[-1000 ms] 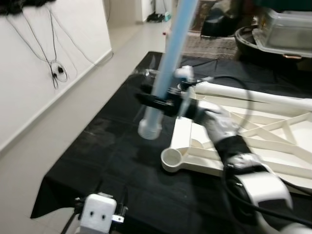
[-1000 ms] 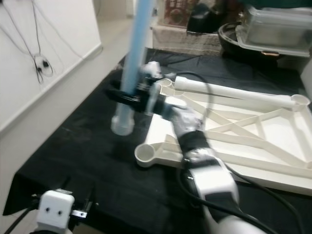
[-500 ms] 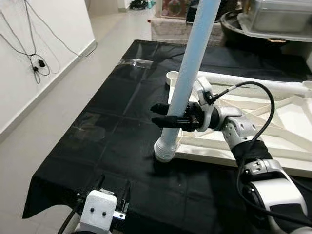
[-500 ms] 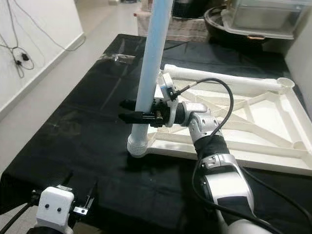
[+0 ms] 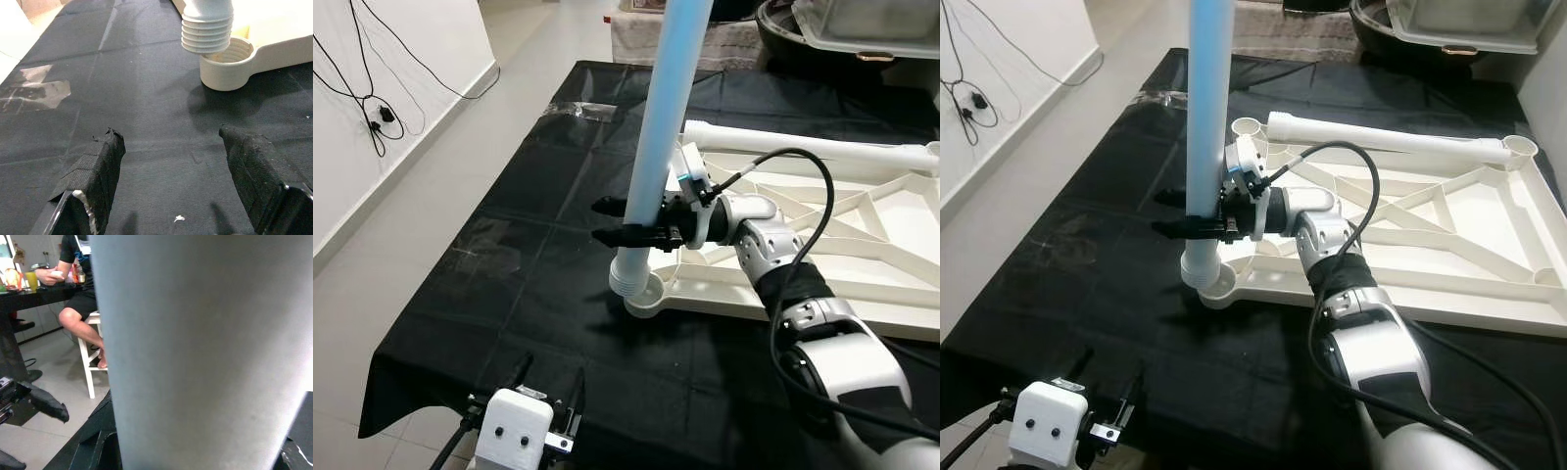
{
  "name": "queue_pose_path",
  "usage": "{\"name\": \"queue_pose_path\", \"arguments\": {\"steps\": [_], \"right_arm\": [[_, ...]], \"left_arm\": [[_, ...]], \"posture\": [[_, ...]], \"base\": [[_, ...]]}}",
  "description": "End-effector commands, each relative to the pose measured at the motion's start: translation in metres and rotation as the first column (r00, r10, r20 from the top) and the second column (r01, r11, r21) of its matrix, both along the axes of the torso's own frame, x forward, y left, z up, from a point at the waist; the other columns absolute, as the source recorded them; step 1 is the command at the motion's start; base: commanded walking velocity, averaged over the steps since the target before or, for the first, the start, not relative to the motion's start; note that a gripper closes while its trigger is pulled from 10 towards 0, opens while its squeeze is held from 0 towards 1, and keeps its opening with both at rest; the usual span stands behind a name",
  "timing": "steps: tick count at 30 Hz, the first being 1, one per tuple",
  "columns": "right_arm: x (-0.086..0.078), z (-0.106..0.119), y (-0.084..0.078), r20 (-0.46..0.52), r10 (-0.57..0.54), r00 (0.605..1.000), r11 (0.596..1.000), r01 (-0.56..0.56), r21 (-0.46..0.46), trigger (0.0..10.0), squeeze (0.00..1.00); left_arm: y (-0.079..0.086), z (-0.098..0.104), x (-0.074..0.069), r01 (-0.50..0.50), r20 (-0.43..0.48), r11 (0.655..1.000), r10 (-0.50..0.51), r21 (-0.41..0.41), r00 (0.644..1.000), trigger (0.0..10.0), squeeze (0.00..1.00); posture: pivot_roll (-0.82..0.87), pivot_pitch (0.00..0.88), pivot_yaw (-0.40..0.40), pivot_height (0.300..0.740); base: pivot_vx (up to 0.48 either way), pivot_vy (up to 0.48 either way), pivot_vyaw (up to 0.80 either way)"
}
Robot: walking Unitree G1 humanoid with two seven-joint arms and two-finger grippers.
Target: Building children table
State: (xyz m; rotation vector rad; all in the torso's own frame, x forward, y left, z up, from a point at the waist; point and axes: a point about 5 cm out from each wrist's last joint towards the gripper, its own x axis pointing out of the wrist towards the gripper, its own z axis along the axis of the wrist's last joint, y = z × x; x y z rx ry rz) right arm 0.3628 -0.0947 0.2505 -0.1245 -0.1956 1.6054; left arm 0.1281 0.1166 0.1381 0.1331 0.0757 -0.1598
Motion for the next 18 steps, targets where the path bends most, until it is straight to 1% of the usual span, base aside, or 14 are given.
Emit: {"name": "queue_pose_path", "arguments": {"steps": [1,6,11,18], "right_arm": [[-0.002,-0.007,-0.003,-0.027,0.037,0.999,0.998,-0.038,-0.053,10.0,0.00],[-0.003,-0.010,-0.007,-0.042,0.062,0.997,0.995,-0.065,-0.074,10.0,0.00],[-0.003,-0.010,-0.009,-0.062,0.076,0.995,0.994,-0.081,-0.070,10.0,0.00],[-0.008,-0.019,-0.003,-0.088,0.114,0.990,0.990,-0.121,-0.079,10.0,0.00]], "left_arm": [[0.000,-0.002,-0.003,0.004,-0.021,1.000,-0.004,0.014,1.000,10.0,0.00],[0.000,-0.002,-0.003,0.005,-0.022,1.000,-0.005,0.015,1.000,10.0,0.00],[0.000,-0.001,-0.003,0.004,-0.023,1.000,-0.004,0.018,1.000,10.0,0.00],[0.000,-0.001,-0.003,0.003,-0.024,1.000,-0.003,0.022,1.000,10.0,0.00]], "posture": [[0.13,0.258,0.007,0.740],[0.13,0.258,0.007,0.740],[0.13,0.257,0.004,0.740],[0.13,0.255,0.005,0.740]], "base": [[0.000,0.000,0.00],[0.000,0.000,0.00],[0.000,0.000,0.00],[0.000,0.000,0.00]]}}
